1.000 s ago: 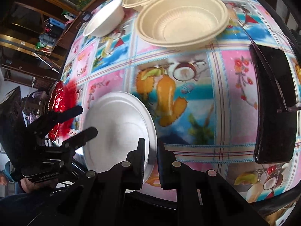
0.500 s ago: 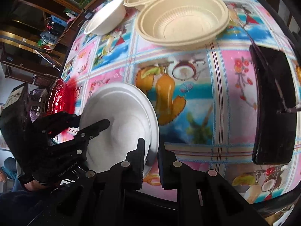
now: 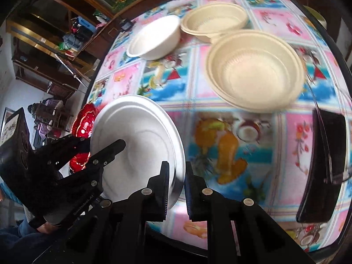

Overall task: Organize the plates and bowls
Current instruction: 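Lift the white foam plate with the left gripper beside the red stack, then lower the white foam plate onto the red plate stack, open left gripper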

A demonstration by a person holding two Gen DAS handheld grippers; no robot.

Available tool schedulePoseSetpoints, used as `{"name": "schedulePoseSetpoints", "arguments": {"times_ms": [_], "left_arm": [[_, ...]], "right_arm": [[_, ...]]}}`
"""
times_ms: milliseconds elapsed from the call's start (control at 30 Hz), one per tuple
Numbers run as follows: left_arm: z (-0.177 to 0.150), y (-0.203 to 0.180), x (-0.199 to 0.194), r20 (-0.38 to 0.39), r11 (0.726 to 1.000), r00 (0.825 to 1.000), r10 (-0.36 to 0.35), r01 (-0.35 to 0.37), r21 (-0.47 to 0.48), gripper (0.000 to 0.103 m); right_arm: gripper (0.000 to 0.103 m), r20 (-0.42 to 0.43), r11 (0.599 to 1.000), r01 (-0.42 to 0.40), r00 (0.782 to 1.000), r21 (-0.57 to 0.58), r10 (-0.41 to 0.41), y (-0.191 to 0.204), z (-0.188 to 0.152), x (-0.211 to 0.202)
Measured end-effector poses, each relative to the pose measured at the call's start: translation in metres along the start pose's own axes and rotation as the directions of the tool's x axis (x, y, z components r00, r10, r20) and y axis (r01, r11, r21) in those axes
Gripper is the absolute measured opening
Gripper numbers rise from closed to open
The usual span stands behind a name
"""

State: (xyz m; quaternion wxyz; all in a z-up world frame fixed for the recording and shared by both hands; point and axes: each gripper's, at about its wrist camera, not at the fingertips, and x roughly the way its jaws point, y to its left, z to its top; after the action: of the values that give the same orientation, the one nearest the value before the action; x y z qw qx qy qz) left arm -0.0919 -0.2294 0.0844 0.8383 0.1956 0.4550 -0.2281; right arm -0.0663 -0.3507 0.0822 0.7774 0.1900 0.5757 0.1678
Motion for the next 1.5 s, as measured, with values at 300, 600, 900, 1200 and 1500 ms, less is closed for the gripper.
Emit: {"name": "schedulePoseSetpoints", "arguments": {"times_ms": [300, 600, 900, 1200, 1500], "left_arm": [[-0.014, 0.030, -0.012, 0.017, 0.996, 0.998, 0.063, -0.062, -0.068, 0.022], [-0.029, 0.055, -0.024, 0.020, 0.986, 0.993, 0.115, -0.112, -0.127, 0.022], [-0.045, 0.082, -0.033, 0.010, 0.971, 0.987, 0.159, -0.155, -0.183, 0.022], [-0.063, 0.119, -0.044, -0.009, 0.946, 0.980, 0.198, -0.193, -0.262, 0.022], [-0.095, 0.166, -0.042, -0.070, 0.902, 0.973, 0.221, -0.231, -0.364, 0.023]], "right_arm": [[0.014, -0.025, 0.997, -0.021, 0.999, -0.072, 0.019, 0.033, 0.014, 0.016], [0.014, -0.050, 0.990, -0.037, 0.998, -0.134, 0.030, 0.065, 0.024, 0.032], [0.014, -0.081, 0.979, -0.061, 0.996, -0.193, 0.046, 0.096, 0.033, 0.050], [0.015, -0.108, 0.963, -0.093, 0.992, -0.254, 0.067, 0.132, 0.043, 0.068], [0.015, -0.170, 0.937, -0.127, 0.983, -0.326, 0.074, 0.180, 0.051, 0.108]]}}
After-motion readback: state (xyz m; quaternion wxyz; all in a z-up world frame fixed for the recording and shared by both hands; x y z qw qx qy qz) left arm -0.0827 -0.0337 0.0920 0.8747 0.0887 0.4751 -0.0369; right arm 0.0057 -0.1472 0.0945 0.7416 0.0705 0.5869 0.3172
